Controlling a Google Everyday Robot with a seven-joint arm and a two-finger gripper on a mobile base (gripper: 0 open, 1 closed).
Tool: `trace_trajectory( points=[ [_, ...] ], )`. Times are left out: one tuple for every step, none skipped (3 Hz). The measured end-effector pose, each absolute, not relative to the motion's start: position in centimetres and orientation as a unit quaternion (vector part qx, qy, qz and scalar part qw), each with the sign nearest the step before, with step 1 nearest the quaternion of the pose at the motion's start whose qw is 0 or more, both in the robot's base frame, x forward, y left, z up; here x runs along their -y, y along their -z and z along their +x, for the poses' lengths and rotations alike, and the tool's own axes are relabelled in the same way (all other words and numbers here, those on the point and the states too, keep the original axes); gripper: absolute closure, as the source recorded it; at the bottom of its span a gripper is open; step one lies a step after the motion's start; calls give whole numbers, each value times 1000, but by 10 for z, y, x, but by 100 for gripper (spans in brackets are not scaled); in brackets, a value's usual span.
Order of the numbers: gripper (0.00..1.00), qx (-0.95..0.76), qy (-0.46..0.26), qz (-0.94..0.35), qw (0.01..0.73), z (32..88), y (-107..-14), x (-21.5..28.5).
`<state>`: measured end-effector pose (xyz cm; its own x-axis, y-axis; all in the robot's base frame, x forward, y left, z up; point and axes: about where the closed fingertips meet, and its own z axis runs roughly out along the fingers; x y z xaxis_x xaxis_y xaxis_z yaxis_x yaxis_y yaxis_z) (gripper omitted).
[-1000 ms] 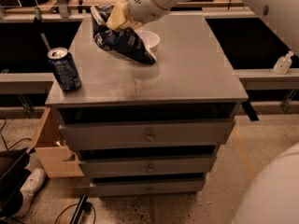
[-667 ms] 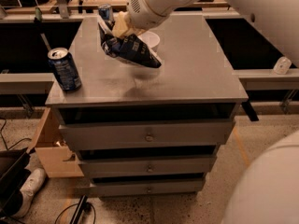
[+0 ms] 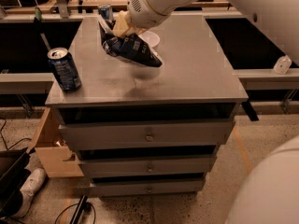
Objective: Move blue chip bag near pepsi can
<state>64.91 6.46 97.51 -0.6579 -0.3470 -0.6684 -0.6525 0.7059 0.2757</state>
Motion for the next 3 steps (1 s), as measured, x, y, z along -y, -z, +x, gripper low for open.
trace_trajectory(
  points=[
    [35, -873, -256, -286, 300, 648, -977, -65],
    [13, -872, -257, -287, 301, 647, -978, -65],
    [0, -872, -257, -287, 302, 646, -980, -65]
  ],
)
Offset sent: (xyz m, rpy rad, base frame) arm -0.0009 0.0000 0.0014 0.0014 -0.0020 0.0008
